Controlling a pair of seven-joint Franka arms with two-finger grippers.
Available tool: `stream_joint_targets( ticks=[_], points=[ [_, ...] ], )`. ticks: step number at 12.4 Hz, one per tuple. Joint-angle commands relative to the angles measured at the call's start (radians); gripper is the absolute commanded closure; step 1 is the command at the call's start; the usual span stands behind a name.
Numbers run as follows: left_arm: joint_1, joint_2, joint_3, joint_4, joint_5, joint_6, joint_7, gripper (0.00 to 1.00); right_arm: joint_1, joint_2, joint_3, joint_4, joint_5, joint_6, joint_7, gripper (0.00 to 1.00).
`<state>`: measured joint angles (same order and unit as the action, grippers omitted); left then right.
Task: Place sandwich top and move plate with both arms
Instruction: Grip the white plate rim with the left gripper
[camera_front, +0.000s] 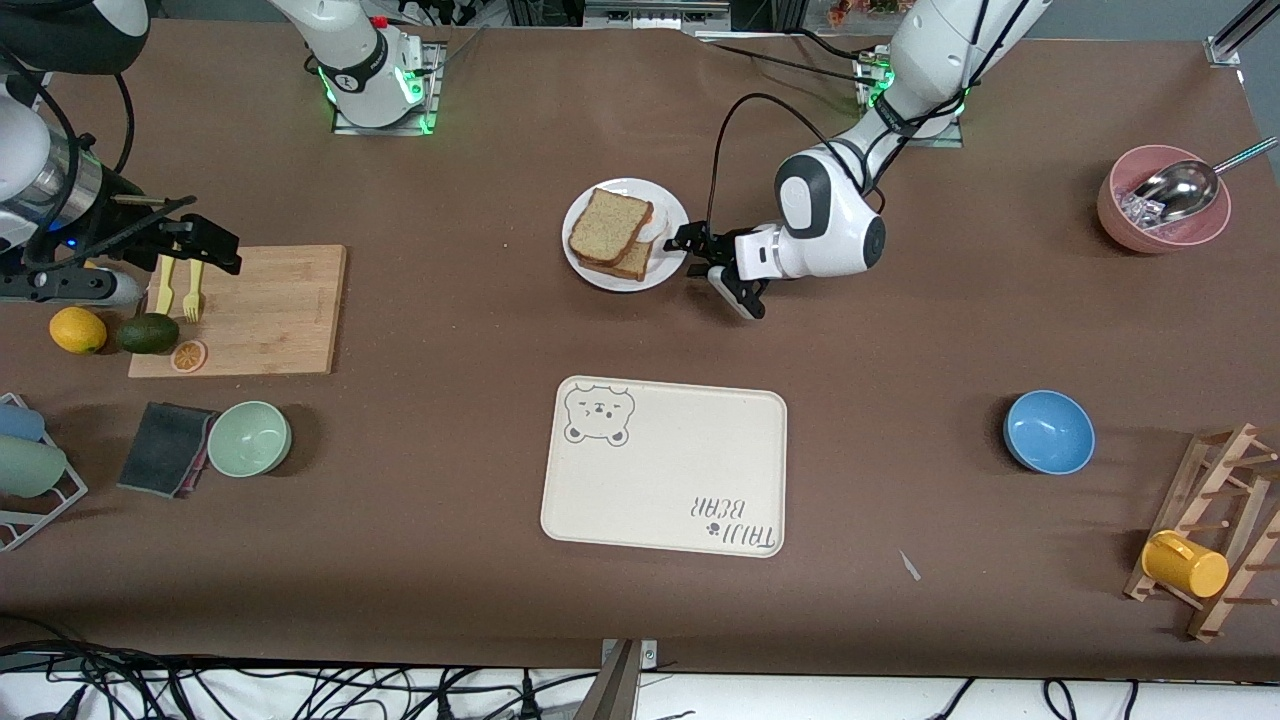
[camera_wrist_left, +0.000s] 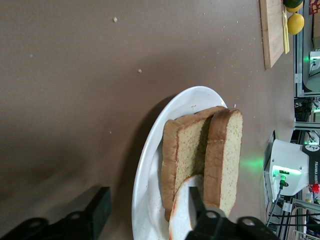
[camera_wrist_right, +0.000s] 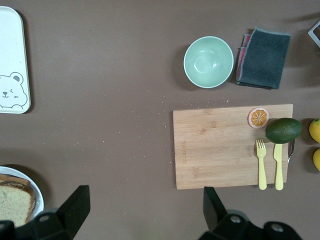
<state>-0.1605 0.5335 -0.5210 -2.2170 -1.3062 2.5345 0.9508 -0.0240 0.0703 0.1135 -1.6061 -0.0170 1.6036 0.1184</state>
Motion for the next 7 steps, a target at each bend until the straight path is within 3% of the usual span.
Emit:
stream_joint_targets(
  ticks=[1,5,7],
  points=[
    [-0.010,0.019,-0.007,-0.003,-0.036,0.027,0.052,0.39,0.004,-0.009,-0.005,-0.017,0.015,0.015,-0.013,0.00],
    [-0.027,0.029,-0.007,-0.003,-0.038,0.027,0.063,0.54,0.004,-0.007,-0.005,-0.017,0.015,0.016,-0.013,0.00],
    [-0.048,0.029,-0.007,-0.003,-0.036,0.030,0.063,0.80,0.006,-0.007,-0.005,-0.017,0.015,0.016,-0.013,0.00]
  ],
)
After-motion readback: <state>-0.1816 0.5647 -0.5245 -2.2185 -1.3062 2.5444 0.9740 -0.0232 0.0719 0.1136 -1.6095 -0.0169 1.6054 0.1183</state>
